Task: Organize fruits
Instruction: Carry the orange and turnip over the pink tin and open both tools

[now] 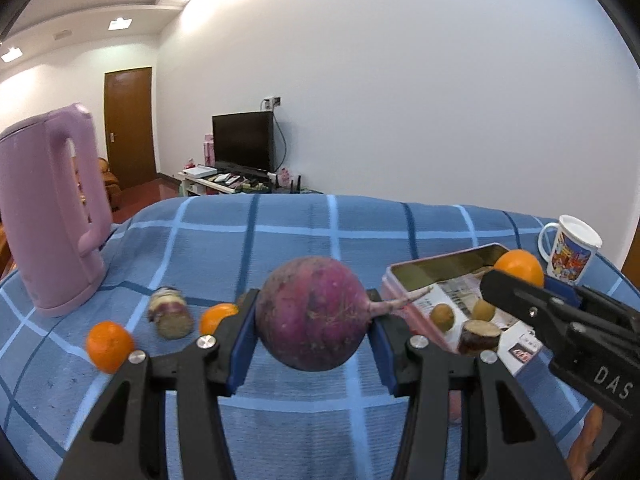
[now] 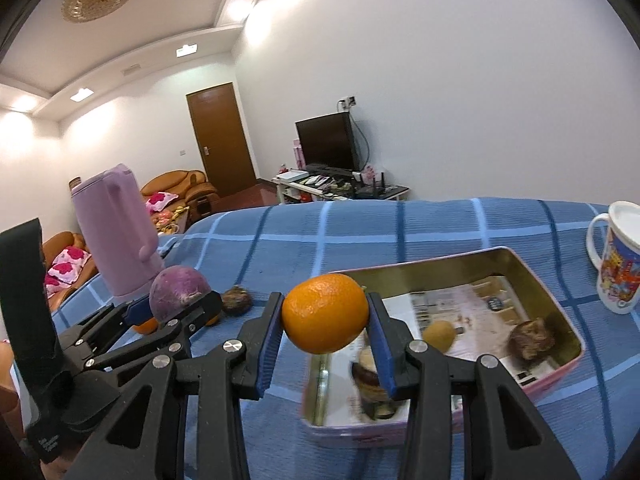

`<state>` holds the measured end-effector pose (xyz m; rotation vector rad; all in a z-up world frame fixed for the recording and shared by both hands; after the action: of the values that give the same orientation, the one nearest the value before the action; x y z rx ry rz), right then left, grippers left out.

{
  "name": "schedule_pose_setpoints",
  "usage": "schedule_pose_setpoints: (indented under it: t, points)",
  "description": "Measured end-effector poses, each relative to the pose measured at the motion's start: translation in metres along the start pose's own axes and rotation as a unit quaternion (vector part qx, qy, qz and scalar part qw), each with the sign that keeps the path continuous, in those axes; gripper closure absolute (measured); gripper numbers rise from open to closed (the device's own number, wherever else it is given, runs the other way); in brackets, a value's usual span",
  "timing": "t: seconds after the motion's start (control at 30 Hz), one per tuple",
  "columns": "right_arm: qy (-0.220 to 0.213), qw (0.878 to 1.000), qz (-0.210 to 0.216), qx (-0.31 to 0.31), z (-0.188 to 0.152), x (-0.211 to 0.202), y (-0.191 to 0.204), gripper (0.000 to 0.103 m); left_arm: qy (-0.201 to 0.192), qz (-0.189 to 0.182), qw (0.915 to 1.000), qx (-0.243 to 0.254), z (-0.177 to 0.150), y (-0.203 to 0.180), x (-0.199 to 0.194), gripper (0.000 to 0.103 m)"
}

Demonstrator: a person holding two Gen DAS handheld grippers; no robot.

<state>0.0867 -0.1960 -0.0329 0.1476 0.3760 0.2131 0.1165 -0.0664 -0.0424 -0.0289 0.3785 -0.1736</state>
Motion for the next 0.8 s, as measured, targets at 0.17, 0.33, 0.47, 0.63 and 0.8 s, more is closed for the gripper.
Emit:
schedule_pose_setpoints:
  t: [0.17,0.33,0.47,0.63,0.8]
  points:
    - [-0.006,1.0,-0.015,0.007,0.006,-0.005,-0.022,0.06,0.0,-0.008,0.9999,0.013,0.002,-0.021,0.004,0.051]
    - [-0.012,0.999,-0.033,0.025,0.011,-0.009,-0.05,0.06,-0.001,-0.013,0.9997,0.02,0.005,-0.034,0.008,0.051]
    - [-0.018,0.998,-0.047,0.032,0.016,-0.013,-0.067,0.06,-0.005,-0.017,0.9997,0.019,0.008,-0.043,0.01,0.051]
    - [-0.027,0.996,-0.068,0.05,0.023,-0.019,-0.092,0.06,-0.005,-0.028,0.9994,0.017,0.013,-0.056,0.015,0.051]
    - [-0.035,0.993,-0.086,0.066,0.027,-0.023,-0.112,0.06,-0.007,-0.045,0.9988,0.019,0.018,-0.076,0.019,0.051]
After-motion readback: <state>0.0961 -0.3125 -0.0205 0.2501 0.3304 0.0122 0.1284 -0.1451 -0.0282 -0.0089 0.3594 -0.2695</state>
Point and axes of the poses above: each gripper's, at about its wrist camera, not at the fingertips, and x roughly the way its jaws point, y to its left, z to its top, the point moved 10 cm from there along x, roughly the way its jaws point, and after that the axes turned 6 degrees about -y, right-handed, at the moved point
